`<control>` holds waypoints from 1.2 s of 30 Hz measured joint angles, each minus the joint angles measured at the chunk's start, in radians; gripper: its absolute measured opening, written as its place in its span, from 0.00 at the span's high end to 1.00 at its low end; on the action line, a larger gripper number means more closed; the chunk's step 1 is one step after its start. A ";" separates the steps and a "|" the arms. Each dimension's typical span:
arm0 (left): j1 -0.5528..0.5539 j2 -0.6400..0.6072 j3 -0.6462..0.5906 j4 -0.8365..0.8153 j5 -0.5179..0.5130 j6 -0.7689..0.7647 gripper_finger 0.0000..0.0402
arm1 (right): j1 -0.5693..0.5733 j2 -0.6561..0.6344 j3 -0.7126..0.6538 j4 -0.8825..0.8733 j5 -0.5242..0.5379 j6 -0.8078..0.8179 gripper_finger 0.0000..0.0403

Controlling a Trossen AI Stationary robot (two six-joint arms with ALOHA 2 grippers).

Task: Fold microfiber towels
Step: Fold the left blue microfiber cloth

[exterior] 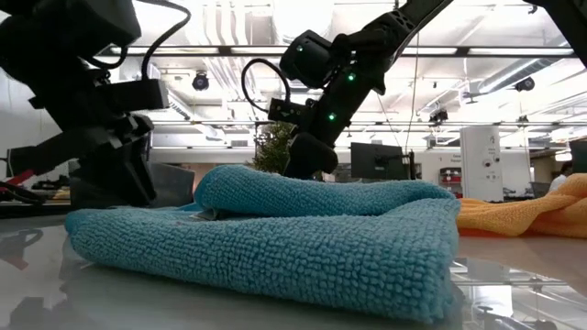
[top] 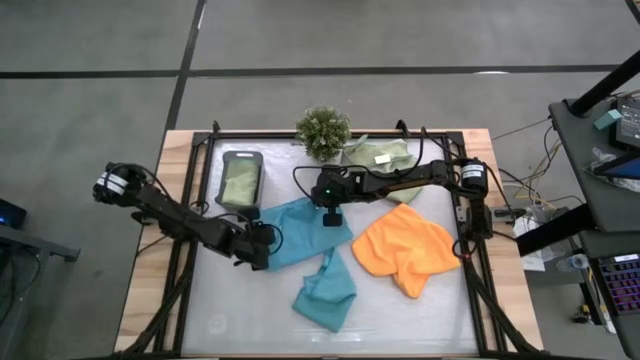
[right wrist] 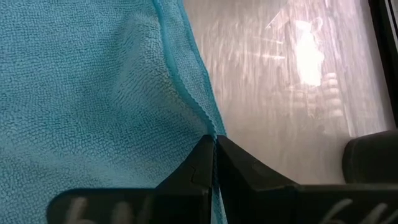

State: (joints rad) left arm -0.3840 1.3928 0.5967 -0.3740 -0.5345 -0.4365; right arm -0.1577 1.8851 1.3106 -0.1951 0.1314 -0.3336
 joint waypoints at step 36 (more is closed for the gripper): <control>0.005 0.091 -0.033 0.146 0.002 -0.018 0.95 | 0.000 0.000 -0.006 0.006 0.000 0.009 0.98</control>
State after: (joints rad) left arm -0.3786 1.4837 0.5636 -0.2283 -0.5321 -0.4546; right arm -0.1577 1.8851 1.3045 -0.1886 0.1310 -0.3245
